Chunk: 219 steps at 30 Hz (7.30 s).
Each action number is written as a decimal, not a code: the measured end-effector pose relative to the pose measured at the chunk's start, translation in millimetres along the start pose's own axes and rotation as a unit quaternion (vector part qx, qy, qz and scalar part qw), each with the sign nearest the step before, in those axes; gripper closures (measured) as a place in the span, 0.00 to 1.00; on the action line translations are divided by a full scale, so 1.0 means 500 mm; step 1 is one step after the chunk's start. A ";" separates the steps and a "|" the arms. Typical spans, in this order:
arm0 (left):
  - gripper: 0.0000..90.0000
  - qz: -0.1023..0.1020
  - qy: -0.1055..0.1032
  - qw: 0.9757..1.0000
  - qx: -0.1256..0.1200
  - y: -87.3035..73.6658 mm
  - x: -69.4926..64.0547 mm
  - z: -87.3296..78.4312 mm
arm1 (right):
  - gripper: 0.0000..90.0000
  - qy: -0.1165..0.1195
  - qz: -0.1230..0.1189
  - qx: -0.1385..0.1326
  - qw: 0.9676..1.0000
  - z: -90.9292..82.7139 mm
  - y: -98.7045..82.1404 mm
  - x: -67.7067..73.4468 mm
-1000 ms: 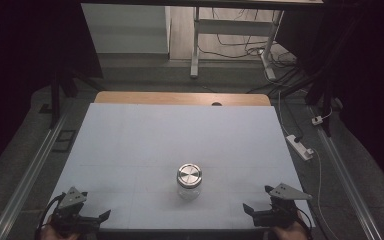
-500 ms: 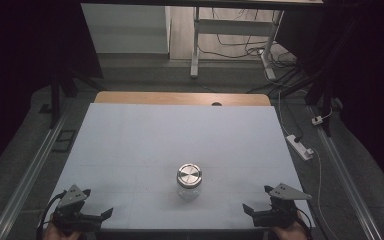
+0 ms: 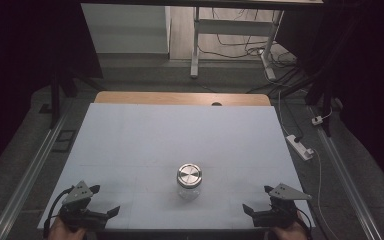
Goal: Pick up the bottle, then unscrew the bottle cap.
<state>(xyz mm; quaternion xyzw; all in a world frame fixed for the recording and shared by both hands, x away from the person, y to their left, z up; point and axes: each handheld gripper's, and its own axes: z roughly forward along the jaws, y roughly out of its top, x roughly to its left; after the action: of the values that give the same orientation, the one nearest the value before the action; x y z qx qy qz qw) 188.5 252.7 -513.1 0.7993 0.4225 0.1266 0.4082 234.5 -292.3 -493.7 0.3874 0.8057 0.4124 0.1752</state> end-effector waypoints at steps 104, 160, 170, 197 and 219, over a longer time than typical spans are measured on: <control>0.17 0.197 -0.154 0.968 -0.008 0.225 -0.160 0.341 | 0.00 0.007 -0.021 0.011 1.000 0.004 0.000 0.006; 0.18 0.161 -0.135 0.978 -0.013 0.266 -0.122 0.250 | 0.00 0.018 -0.022 -0.002 1.000 -0.001 0.006 0.013; 0.18 0.162 -0.131 0.978 -0.013 0.268 -0.124 0.246 | 0.00 0.037 -0.018 -0.021 0.999 -0.001 0.025 0.026; 0.18 0.153 -0.134 0.979 -0.011 0.264 -0.120 0.252 | 0.00 0.134 -0.087 -0.041 0.986 0.061 0.164 0.109; 0.18 0.153 -0.135 0.979 -0.013 0.262 -0.123 0.250 | 0.00 0.140 -0.113 -0.036 0.983 0.140 0.264 0.180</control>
<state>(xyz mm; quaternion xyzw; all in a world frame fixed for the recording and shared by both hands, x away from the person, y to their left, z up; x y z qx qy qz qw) 294.5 96.1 -484.0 0.8589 0.2339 0.0839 0.4478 282.1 -138.6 -426.6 0.2254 0.8458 0.4685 0.1198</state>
